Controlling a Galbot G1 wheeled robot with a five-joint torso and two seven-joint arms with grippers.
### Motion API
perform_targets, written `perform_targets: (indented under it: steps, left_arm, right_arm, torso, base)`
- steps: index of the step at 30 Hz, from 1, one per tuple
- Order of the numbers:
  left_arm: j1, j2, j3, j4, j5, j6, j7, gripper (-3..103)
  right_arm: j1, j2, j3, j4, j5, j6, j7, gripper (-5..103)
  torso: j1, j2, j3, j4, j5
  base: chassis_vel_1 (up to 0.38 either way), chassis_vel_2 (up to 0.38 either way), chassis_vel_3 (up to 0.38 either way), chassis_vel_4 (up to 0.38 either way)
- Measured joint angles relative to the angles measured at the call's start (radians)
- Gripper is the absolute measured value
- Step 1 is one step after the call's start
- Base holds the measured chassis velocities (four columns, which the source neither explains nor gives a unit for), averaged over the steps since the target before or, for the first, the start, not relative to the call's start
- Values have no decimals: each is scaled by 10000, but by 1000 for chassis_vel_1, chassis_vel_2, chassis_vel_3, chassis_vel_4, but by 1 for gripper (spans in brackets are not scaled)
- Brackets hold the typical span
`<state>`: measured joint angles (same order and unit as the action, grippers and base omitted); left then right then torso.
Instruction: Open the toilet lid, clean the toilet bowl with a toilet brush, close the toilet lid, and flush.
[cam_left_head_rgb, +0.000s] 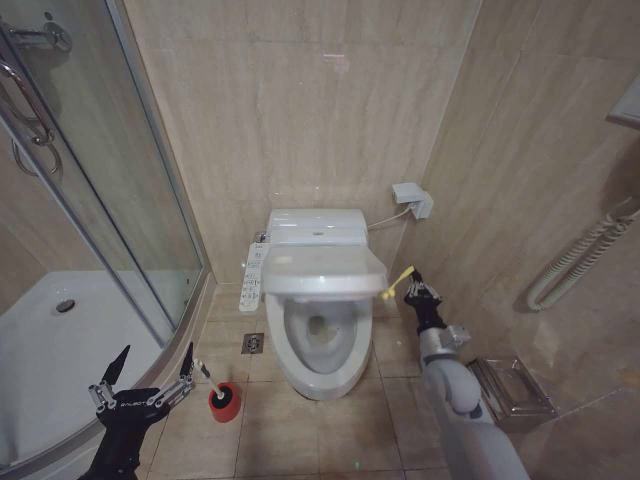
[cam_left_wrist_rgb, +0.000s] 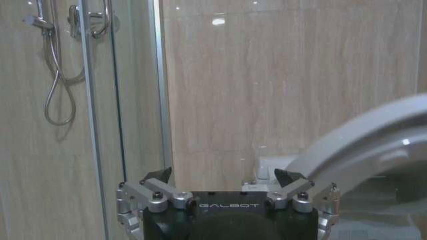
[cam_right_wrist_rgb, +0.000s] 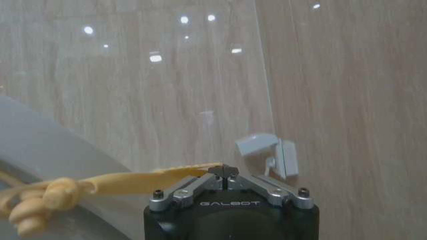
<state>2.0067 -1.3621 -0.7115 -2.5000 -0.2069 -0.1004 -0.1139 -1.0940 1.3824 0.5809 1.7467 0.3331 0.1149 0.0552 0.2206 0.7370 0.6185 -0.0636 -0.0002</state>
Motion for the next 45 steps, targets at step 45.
perform_targets:
  steps: [45]
  left_arm:
    - [0,0,0,0,0,0,0,100]
  right_arm:
    - [5631,-1011,-2062,-2868,1550,-1280,812,0]
  torso:
    - [3,-4,3,-4,4]
  base:
    - [0,0,0,0]
